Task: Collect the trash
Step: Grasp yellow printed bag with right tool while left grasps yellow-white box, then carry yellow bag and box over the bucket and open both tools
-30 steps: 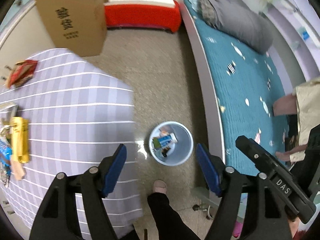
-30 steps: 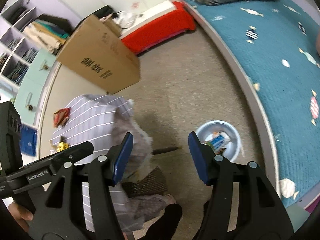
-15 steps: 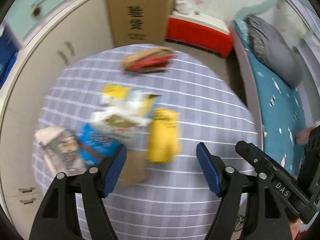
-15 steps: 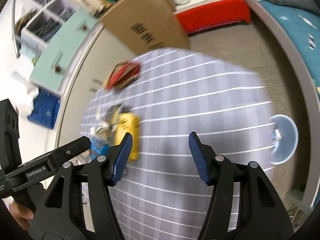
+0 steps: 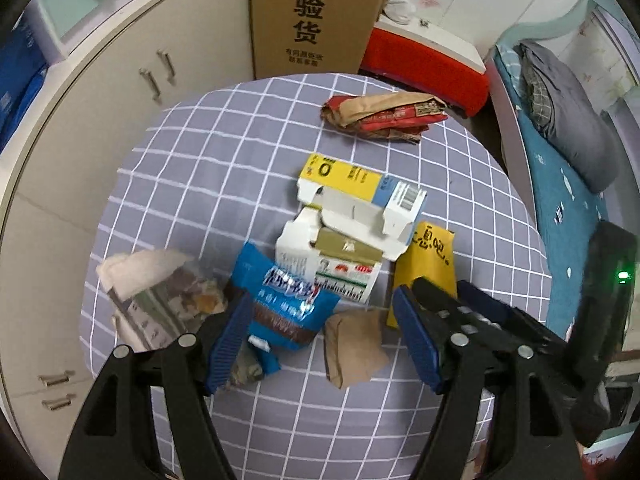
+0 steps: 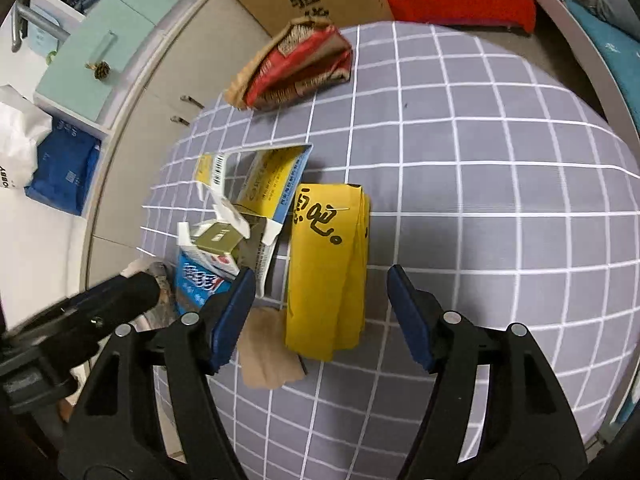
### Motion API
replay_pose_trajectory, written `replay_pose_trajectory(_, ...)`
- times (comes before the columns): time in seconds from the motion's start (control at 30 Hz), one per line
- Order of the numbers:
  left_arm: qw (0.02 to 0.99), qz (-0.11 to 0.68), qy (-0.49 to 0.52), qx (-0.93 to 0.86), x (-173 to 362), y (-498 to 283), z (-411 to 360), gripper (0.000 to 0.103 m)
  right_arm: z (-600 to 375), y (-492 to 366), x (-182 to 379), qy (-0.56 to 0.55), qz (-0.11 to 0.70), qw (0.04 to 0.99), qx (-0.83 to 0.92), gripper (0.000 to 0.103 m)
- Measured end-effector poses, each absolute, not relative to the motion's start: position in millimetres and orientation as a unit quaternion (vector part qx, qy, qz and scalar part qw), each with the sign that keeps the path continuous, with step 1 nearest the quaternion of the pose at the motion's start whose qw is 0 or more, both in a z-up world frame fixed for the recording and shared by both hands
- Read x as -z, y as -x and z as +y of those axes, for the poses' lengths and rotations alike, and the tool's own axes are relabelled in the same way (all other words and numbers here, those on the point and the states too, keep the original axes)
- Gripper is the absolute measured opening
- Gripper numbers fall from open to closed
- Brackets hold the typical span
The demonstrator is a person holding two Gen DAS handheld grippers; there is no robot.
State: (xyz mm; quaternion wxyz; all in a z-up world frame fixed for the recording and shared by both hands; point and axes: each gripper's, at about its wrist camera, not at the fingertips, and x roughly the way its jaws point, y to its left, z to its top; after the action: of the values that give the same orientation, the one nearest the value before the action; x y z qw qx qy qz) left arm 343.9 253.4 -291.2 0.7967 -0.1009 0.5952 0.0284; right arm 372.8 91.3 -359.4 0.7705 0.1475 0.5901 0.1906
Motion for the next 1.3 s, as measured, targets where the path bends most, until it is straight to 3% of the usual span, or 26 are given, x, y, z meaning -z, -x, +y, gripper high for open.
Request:
replay_pose_trajectory(0.07,0.797,0.597,0.092,-0.015,294,-354,245,0.071,92,-375,367,-0.148,0.6,0.762,-0.193,0.045)
replay_pose_trajectory(0.13,0.797,0.599,0.078,-0.002,297,-364,235,0.071,86,-376,369,-0.159,0.599,0.76,-0.197,0.038)
replay_pose_trajectory(0.73,0.768,0.638,-0.052,-0.03,349,-429,174,0.07,14,-380,357,-0.204,0.568,0.786,-0.135,0.038)
replay_pose_trajectory(0.8,0.766,0.641,-0.042,-0.03,350,-433,176,0.046,15,-381,357,-0.205,0.567,0.786,-0.138,0.038)
replay_pose_trajectory(0.83,0.763,0.645,-0.034,-0.033,350,-435,178,0.041,13,-380,357,-0.205,0.566,0.786,-0.139,0.038)
replay_pose_trajectory(0.9,0.765,0.642,-0.027,-0.035,348,-433,180,0.021,8,-379,356,-0.209,0.565,0.786,-0.143,0.038)
replay_pose_trajectory(1.3,0.796,0.603,0.03,-0.034,295,-398,145,0.018,-43,-373,338,-0.238,0.543,0.788,-0.169,0.037)
